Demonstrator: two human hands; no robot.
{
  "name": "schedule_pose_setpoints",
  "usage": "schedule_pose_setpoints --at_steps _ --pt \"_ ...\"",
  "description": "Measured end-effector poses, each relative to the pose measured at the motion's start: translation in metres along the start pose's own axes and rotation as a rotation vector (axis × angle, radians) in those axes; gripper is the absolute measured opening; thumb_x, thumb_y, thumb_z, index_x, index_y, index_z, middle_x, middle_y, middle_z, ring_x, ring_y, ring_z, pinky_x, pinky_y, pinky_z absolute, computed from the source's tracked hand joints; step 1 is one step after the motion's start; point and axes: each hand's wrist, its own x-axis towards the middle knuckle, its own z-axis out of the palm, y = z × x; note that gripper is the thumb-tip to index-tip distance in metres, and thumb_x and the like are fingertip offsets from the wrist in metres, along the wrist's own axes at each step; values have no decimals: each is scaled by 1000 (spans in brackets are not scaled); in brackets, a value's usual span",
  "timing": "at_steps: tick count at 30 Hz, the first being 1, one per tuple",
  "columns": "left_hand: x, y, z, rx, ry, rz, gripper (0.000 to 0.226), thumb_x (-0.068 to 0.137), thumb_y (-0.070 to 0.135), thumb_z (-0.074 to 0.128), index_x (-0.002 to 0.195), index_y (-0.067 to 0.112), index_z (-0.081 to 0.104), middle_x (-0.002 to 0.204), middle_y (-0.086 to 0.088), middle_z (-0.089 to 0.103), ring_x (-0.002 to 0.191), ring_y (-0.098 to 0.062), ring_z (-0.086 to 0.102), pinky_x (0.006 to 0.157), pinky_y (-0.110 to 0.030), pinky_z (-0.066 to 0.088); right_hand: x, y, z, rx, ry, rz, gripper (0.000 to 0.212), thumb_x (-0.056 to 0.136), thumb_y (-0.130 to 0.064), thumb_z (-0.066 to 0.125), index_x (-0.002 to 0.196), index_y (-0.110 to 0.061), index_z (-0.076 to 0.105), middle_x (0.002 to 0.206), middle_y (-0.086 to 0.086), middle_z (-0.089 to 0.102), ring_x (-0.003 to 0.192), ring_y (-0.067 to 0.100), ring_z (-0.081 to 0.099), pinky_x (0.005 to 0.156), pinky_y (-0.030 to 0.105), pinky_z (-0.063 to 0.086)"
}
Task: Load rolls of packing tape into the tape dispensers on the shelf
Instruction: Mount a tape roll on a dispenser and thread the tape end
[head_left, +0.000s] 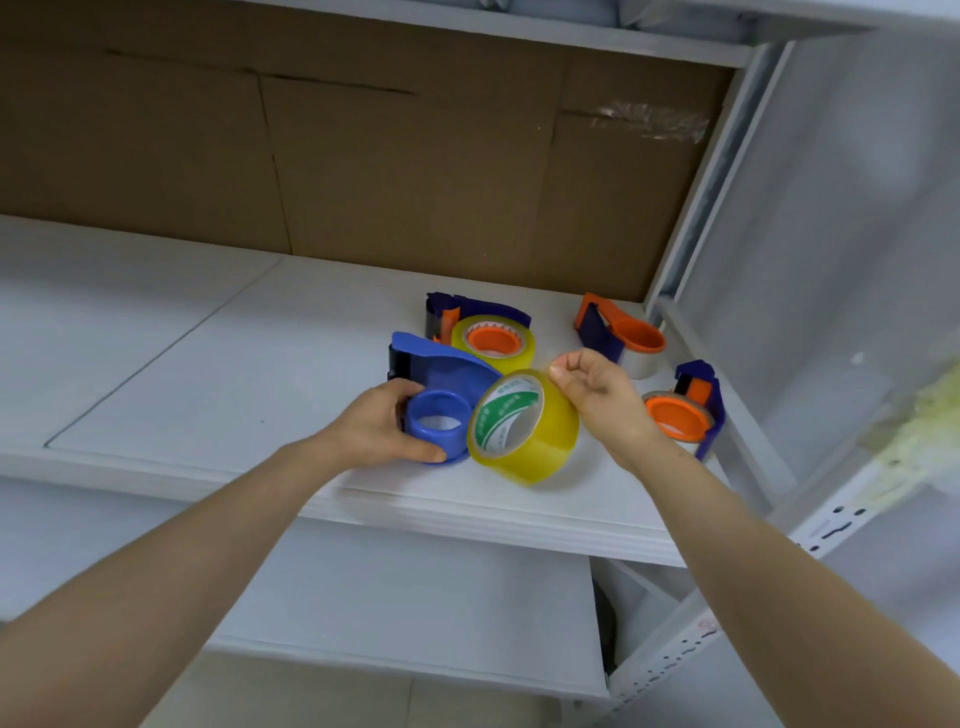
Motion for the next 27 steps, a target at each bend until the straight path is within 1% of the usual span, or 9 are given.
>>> schedule_pose_setpoints --at_steps 6,8,10,14,17,19,22,25,27 --pt "-1 4 -7 -59 -65 4 54 52 19 75 99 20 50 94 6 57 91 -19 58 73 -20 45 2 -23 4 -111 -3 -56 14 94 -17 51 81 -22 55 74 -7 59 72 6 54 67 17 44" --pt "-3 7 -10 -100 -36 -18 54 62 10 70 109 17 45 95 5 54 97 -22 53 72 -20 43 4 -41 10 -406 0 -129 9 93 -16 52 85 -16 55 77 -7 60 76 7 57 69 18 48" --pt "-4 7 -10 -218 -13 -75 61 78 0 60 132 16 38 115 -1 53 106 -18 47 82 -23 41 10 -62 20 -800 -28 -175 9 92 -15 51 91 -10 59 88 2 64 87 20 60 78 33 52" --pt "-11 6 -7 -458 6 -148 73 64 18 50 136 13 43 133 -8 50 121 -22 46 93 -27 34 25 -93 52 -1224 -184 -129 20 84 -4 47 66 -12 48 68 4 47 66 24 47 52 29 37" --pt "-13 13 -8 -558 40 -150 27 88 41 50 105 22 61 108 -1 65 111 -22 57 98 -32 40 39 -101 71 -1294 -272 -63 29 82 -4 49 61 -16 33 65 1 40 58 18 38 58 27 35" --pt "-16 7 -7 -565 21 -96 42 86 55 49 113 24 59 113 3 66 109 -14 58 97 -29 42 47 -100 79 -1307 -326 -48 23 78 -2 50 63 -14 37 67 2 43 61 18 42 61 28 38" --pt "-15 -1 1 -424 104 -101 43 89 33 59 128 18 50 120 2 61 111 -15 57 94 -27 43 54 -94 85 -1245 -343 -23 12 80 -6 45 69 -12 49 65 2 51 62 19 51 61 26 44" --pt "-8 -4 4 -329 230 -88 28 94 28 51 117 15 59 114 -6 66 110 -23 59 98 -37 46 60 -87 85 -1161 -276 24 18 79 -8 44 62 -12 49 64 4 56 70 24 59 69 30 50" --pt "-7 -2 4 -231 283 -100 31 96 33 44 110 12 62 109 -10 67 104 -26 60 93 -37 47 64 -79 83 -1120 -207 47 18 79 -5 46 63 -12 51 70 5 59 75 25 58 61 26 45"
